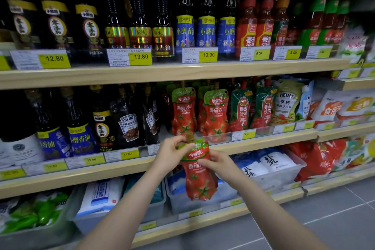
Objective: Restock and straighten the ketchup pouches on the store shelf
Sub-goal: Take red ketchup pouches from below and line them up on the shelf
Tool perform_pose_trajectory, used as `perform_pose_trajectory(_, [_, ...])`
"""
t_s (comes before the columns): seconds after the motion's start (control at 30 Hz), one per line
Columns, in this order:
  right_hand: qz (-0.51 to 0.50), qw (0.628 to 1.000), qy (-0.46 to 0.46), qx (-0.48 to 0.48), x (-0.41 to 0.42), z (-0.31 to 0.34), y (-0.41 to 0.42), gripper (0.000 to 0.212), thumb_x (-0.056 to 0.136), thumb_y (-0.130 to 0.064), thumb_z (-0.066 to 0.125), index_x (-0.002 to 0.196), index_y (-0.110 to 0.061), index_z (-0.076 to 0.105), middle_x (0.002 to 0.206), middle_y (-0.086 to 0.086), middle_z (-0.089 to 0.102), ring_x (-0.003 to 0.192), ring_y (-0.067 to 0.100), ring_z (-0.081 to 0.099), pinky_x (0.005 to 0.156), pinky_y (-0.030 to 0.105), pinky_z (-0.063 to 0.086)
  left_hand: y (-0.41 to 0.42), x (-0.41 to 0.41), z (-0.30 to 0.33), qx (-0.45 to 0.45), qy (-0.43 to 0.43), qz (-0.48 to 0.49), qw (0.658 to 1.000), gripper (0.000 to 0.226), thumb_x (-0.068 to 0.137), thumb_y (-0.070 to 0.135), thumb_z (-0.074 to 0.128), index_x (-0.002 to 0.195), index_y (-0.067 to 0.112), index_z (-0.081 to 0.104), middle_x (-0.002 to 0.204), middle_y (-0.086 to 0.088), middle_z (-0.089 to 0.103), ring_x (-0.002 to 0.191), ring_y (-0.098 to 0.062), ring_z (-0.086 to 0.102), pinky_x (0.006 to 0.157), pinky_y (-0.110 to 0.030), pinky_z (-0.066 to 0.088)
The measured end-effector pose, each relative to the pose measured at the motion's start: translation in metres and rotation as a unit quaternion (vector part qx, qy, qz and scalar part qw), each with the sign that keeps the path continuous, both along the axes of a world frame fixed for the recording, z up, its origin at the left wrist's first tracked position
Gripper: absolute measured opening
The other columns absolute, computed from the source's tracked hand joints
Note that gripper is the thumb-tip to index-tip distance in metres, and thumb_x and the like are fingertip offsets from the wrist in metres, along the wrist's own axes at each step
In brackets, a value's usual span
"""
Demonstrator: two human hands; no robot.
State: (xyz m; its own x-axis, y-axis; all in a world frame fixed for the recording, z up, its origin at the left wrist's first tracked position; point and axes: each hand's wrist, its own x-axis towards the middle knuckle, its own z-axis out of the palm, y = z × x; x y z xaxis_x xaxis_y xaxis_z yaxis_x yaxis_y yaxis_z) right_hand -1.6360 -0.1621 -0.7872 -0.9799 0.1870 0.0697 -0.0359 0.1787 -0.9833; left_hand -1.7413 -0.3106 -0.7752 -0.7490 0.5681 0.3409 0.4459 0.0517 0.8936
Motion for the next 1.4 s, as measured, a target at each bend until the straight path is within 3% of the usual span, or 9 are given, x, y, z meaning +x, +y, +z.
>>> perform_pose_trajectory(0.17, [-0.042,0.996,0.013,-0.079,0.001,0.004,0.006,0.020,0.087,-0.007,0.059,0.107,-0.004,0.062,0.092,0.007,0.070,0.075,0.010,0.069,0.062,0.021,0.055,-0.009,0.011,-0.035,-0.046,-0.111,-0.058,0.991,0.059,0.058,0.023,0.088,0.107,0.030,0.056,0.107,0.008,0.068,0.095,-0.003,0.065,0.078,-0.020,0.052])
perform_pose_trajectory(0.33, [-0.054,0.992,0.034,-0.105,-0.006,0.019,0.002,0.022,0.082,-0.017,0.066,0.104,-0.014,0.064,0.088,-0.005,0.073,0.081,0.008,0.070,0.061,0.020,0.054,-0.003,0.026,-0.063,-0.123,-0.091,-0.021,0.988,0.037,0.056,0.022,0.088,0.081,0.032,0.062,0.082,0.012,0.071,0.071,0.003,0.067,0.060,-0.014,0.052])
perform_pose_trajectory(0.53, [-0.109,0.994,-0.006,-0.025,-0.023,0.048,0.009,0.018,0.077,-0.036,0.071,0.069,-0.020,0.067,0.076,-0.004,0.072,0.077,0.013,0.067,0.065,0.026,0.050,-0.004,0.032,-0.060,-0.138,-0.068,-0.061,0.986,0.040,0.058,0.022,0.087,0.085,0.036,0.062,0.080,0.022,0.068,0.078,0.006,0.065,0.063,-0.009,0.049])
perform_pose_trajectory(0.73, [-0.078,0.995,-0.001,-0.066,-0.024,0.051,0.006,0.031,0.071,-0.034,0.075,0.098,-0.024,0.064,0.099,-0.003,0.071,0.091,0.014,0.067,0.073,0.031,0.053,-0.003,0.029,-0.047,-0.071,-0.138,-0.057,0.986,0.034,0.065,0.008,0.083,0.088,0.024,0.063,0.078,0.012,0.072,0.074,-0.008,0.070,0.055,-0.019,0.053])
perform_pose_trajectory(0.9, [-0.060,0.995,-0.010,-0.076,-0.016,0.028,0.001,0.016,0.077,-0.022,0.072,0.092,-0.023,0.066,0.092,-0.002,0.073,0.079,0.010,0.070,0.058,0.019,0.052,-0.003,0.027,-0.044,-0.056,-0.153,-0.078,0.984,0.036,0.065,0.011,0.083,0.093,0.022,0.064,0.085,0.006,0.074,0.080,-0.014,0.071,0.061,-0.025,0.056])
perform_pose_trajectory(1.07, [-0.080,0.992,0.008,-0.100,-0.016,0.033,0.003,0.020,0.079,-0.023,0.070,0.098,-0.024,0.064,0.098,0.000,0.072,0.091,0.016,0.068,0.076,0.031,0.053,-0.011,0.023,-0.055,-0.071,-0.117,-0.058,0.989,0.033,0.064,0.017,0.085,0.091,0.024,0.066,0.089,0.006,0.073,0.083,-0.009,0.069,0.074,-0.023,0.053])
perform_pose_trajectory(1.17, [-0.081,0.995,0.016,-0.059,-0.015,0.025,-0.008,0.046,0.069,-0.018,0.078,0.110,-0.021,0.056,0.100,0.000,0.070,0.087,0.010,0.068,0.068,0.025,0.055,-0.007,0.026,-0.057,-0.053,-0.077,0.002,0.996,0.032,0.063,0.014,0.085,0.082,0.030,0.064,0.078,0.013,0.071,0.070,0.001,0.065,0.065,-0.013,0.048])
perform_pose_trajectory(1.27, [-0.140,0.990,0.008,-0.018,-0.014,0.014,-0.019,0.065,0.060,-0.011,0.084,0.115,-0.014,0.050,0.105,0.010,0.067,0.094,0.023,0.066,0.082,0.041,0.055,-0.007,0.031,-0.056,-0.076,-0.022,0.009,0.997,0.037,0.061,0.025,0.085,0.088,0.033,0.062,0.079,0.018,0.068,0.070,0.007,0.062,0.062,-0.007,0.043])
perform_pose_trajectory(1.4, [-0.152,0.987,0.031,-0.046,-0.010,0.016,-0.015,0.057,0.063,-0.006,0.081,0.112,-0.014,0.051,0.104,0.009,0.067,0.090,0.017,0.065,0.074,0.030,0.054,-0.034,0.020,-0.046,-0.140,0.200,0.072,0.967,0.052,0.066,0.058,0.070,0.108,0.029,0.062,0.101,0.014,0.068,0.092,0.000,0.061,0.080,-0.019,0.048])
